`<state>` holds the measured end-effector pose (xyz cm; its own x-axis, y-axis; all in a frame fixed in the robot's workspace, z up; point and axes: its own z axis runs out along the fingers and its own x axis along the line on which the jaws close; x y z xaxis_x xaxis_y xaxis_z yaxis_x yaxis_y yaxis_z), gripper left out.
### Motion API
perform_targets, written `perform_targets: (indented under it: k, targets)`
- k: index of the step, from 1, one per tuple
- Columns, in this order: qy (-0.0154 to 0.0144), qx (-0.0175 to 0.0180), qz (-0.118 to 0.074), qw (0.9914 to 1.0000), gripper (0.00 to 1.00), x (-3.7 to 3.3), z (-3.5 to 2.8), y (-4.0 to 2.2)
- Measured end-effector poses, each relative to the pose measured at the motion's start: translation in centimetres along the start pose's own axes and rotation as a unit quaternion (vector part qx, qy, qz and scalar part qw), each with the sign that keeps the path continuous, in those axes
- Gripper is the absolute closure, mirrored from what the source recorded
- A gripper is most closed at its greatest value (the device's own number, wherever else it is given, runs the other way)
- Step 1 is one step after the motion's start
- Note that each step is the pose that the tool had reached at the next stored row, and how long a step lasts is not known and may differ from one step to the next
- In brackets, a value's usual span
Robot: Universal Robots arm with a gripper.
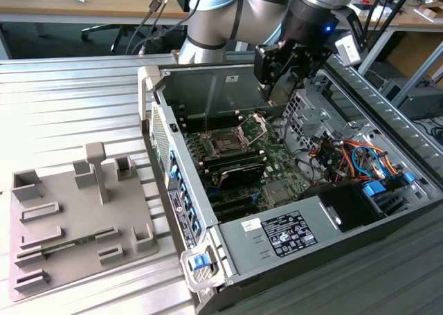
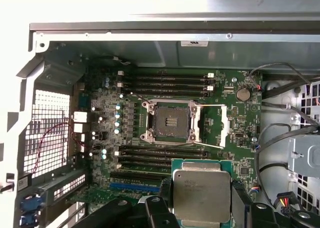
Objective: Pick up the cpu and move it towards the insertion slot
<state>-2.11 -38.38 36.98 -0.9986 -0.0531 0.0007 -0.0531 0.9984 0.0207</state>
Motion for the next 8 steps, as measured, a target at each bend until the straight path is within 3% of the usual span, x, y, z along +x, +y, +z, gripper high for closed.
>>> perform_targets:
  k: [8]
  targets:
    - [0.0000, 0.0000, 0.000, 1.00000, 0.45, 0.00, 0.20, -0.01]
